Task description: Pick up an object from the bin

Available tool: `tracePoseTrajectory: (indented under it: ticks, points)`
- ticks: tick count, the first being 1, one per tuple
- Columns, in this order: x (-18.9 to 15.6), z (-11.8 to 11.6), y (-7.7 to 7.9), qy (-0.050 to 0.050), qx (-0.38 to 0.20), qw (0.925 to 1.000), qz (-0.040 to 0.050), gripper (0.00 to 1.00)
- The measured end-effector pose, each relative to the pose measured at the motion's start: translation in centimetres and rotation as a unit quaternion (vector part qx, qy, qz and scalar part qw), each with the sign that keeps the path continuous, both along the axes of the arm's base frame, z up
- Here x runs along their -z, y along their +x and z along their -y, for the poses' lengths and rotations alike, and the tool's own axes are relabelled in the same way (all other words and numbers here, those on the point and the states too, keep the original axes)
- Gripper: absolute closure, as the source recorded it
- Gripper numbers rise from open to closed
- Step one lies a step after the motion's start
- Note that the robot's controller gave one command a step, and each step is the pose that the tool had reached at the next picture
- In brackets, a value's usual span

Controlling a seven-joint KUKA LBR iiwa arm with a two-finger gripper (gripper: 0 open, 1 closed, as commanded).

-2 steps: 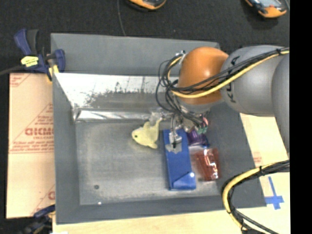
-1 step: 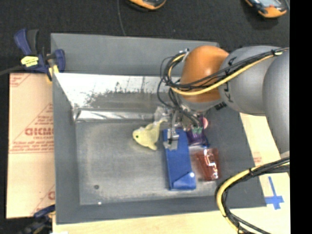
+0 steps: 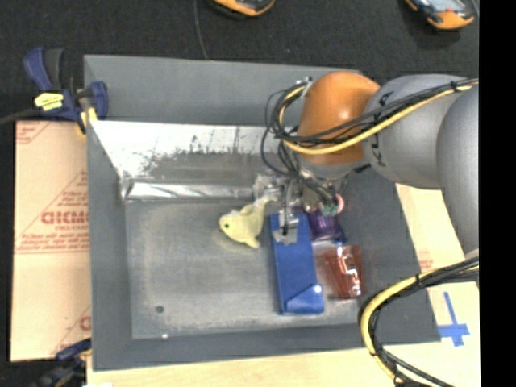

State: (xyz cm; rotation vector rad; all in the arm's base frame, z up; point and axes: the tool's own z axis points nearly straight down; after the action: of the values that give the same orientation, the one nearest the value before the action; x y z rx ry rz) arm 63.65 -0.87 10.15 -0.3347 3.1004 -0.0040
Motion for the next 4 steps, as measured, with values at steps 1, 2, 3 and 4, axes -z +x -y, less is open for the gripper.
tracePoseTrajectory:
  ticks: [1, 2, 3, 4]
  points:
    - [1.3, -0.3, 0.2, 0.001, 0.036, 0.9993, 0.0009, 0.0]
    - [-5.8, -2.3, -0.9, -0.001, -0.05, 0.9988, -0.0004, 0.0]
    - [-3.6, -1.0, -0.2, -0.001, -0.047, 0.9989, 0.0056, 0.0]
    - [1.5, -0.6, -0.9, 0.0, -0.027, 0.9996, -0.0022, 0.0]
